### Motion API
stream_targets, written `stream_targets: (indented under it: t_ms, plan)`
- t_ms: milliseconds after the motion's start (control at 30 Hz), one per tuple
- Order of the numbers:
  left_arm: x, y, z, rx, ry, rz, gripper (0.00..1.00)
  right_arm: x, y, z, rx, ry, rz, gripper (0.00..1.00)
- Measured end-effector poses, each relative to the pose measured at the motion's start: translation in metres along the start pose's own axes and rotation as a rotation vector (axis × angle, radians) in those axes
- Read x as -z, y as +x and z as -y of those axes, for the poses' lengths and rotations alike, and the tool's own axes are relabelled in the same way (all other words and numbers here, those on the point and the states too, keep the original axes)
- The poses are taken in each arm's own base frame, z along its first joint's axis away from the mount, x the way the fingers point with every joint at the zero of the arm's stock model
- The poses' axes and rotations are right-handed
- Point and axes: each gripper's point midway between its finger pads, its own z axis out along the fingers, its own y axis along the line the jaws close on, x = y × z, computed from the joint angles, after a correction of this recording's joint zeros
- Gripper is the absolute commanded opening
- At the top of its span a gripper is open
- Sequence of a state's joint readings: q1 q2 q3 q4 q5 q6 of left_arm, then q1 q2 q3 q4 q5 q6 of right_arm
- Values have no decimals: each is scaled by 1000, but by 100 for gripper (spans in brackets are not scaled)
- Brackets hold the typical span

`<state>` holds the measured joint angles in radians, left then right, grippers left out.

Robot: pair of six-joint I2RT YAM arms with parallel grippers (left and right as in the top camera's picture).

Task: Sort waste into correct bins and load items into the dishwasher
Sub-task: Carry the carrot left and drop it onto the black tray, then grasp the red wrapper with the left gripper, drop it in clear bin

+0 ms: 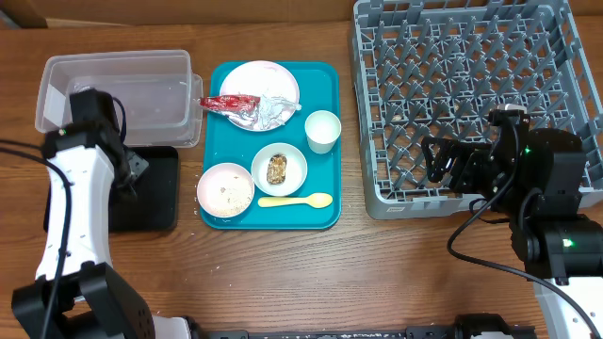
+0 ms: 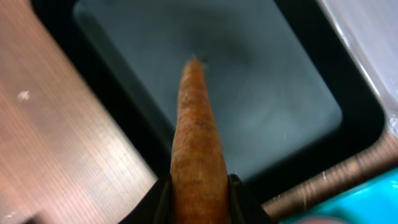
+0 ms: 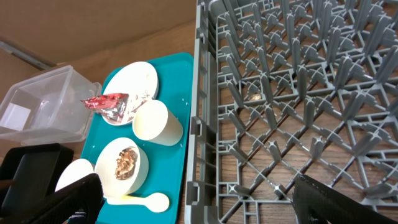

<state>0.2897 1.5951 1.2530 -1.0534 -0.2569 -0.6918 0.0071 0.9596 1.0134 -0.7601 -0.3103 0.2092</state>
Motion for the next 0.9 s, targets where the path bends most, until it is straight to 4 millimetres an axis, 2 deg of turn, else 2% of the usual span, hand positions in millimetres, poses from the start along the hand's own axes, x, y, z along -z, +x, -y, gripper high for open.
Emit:
stream_targets:
  t_ms: [167, 333, 367, 433, 500, 600, 700, 767, 833, 900]
  plan:
    - [-36, 0, 4, 52, 28, 62, 18, 0, 0, 0, 0, 0, 0, 100]
    - [-57, 8, 3, 76, 39, 77, 41, 0, 0, 0, 0, 0, 0, 100]
    - [-59, 10, 3, 79, 39, 76, 47, 0, 0, 0, 0, 0, 0, 100]
    - [-62, 13, 1, 81, 33, 70, 66, 0, 0, 0, -1, 0, 0, 100]
    - [-63, 14, 0, 86, 29, 69, 70, 0, 0, 0, 0, 0, 0, 100]
    - [-63, 16, -1, 90, 25, 64, 70, 0, 0, 0, -1, 0, 0, 100]
    - [-56, 18, -4, 64, 7, 33, 69, 0, 0, 0, 0, 0, 0, 100]
    - [-39, 10, 2, 24, 23, 24, 69, 0, 0, 0, 0, 0, 0, 100]
    - [-16, -6, 19, -25, 85, 46, 69, 0, 0, 0, 0, 0, 0, 100]
    - [17, -21, 48, -111, 190, 86, 70, 0, 0, 0, 0, 0, 0, 100]
